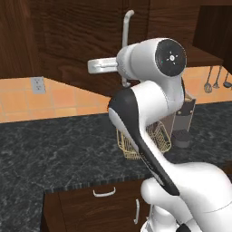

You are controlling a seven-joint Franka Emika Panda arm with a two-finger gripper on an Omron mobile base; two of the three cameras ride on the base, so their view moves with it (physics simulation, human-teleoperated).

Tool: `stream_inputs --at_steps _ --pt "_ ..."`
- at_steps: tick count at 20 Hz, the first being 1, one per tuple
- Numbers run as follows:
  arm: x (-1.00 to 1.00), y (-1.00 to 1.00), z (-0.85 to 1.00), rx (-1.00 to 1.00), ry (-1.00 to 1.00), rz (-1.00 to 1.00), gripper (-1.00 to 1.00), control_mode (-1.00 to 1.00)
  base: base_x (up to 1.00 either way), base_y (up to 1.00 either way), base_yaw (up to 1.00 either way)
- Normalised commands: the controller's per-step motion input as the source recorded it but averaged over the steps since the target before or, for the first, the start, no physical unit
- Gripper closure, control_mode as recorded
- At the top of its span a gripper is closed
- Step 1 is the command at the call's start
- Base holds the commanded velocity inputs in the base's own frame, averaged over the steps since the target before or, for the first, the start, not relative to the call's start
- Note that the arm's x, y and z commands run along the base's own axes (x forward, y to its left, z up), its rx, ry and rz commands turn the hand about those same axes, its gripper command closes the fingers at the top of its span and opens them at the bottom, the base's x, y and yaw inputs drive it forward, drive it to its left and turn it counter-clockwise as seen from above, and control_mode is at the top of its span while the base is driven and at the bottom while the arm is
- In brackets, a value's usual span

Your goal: Open the cabinet, pick up the bread from the cabinet and place it in the basket. Then move the basket to the dining counter.

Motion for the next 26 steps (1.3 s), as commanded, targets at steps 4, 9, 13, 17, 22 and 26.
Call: stream_inputs --at_steps 4,9,13,17,22,26 --pt "-0.99 1.00 -0.04 0.00 0.00 0.00 1.00 -1.00 0.00 0.00 0.00" --pt "-0.53 0.96 -0.27 0.11 0.00 0.04 1.00 -1.00 0.00 0.00 0.00" --pt "-0.56 0.26 0.13 0.15 0.00 0.06 1.00 -1.00 0.00 0.00 0.00" --pt "-1.00 -0.15 0.40 0.00 -0.09 -0.02 1.00 -1.00 0.00 0.00 0.00" --pt "-0.73 -0.68 0.20 0.00 0.01 -0.06 1.00 -1.00 0.00 0.00 0.00" --pt "0.00 -1.00 0.00 0.00 0.00 0.00 1.00 -1.00 0.00 0.00 0.00"
